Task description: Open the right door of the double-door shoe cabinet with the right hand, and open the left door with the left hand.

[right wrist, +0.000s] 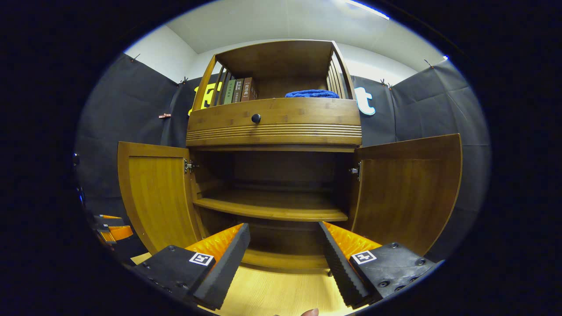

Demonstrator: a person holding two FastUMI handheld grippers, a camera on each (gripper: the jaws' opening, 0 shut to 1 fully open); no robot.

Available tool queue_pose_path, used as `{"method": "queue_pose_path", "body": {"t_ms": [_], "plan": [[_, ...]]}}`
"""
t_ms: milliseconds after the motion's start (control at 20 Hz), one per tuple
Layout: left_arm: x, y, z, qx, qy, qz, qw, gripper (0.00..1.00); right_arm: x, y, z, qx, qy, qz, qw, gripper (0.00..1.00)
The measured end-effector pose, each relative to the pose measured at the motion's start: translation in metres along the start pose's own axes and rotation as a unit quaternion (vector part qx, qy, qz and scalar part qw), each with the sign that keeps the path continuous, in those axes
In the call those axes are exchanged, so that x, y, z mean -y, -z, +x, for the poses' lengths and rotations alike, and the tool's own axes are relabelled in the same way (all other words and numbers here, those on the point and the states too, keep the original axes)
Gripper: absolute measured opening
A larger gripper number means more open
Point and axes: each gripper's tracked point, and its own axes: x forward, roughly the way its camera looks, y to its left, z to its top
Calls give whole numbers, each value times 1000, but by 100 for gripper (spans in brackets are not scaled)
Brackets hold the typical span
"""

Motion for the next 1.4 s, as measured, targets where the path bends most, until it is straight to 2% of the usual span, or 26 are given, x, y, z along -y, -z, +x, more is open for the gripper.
{"method": "queue_pose_path", "body": {"t_ms": [150, 500, 600, 700, 1000, 1200, 1400], "plan": [[13, -11, -3, 11, -2, 7, 1000, 93, 2, -1, -2, 1, 0, 0, 1000, 96], [57, -33, 13, 29, 4, -6, 1000, 94, 11, -5, -6, 4, 8, 0, 1000, 96], [57, -34, 13, 31, -12, -4, 999, 94, 13, -5, -8, 4, 9, -1, 1000, 98], [68, -37, 15, 34, -9, -4, 999, 95, 13, -5, -10, 5, 11, 1, 1000, 98], [114, -49, 20, 39, 35, -5, 999, 94, 18, -5, -15, 8, 21, -1, 1000, 96], [126, -51, 31, 34, 35, 7, 999, 92, 17, -2, -19, 10, 28, -11, 999, 98], [127, -54, 41, 32, 26, -5, 999, 97, 16, 0, -24, 11, 35, -11, 999, 96]]}}
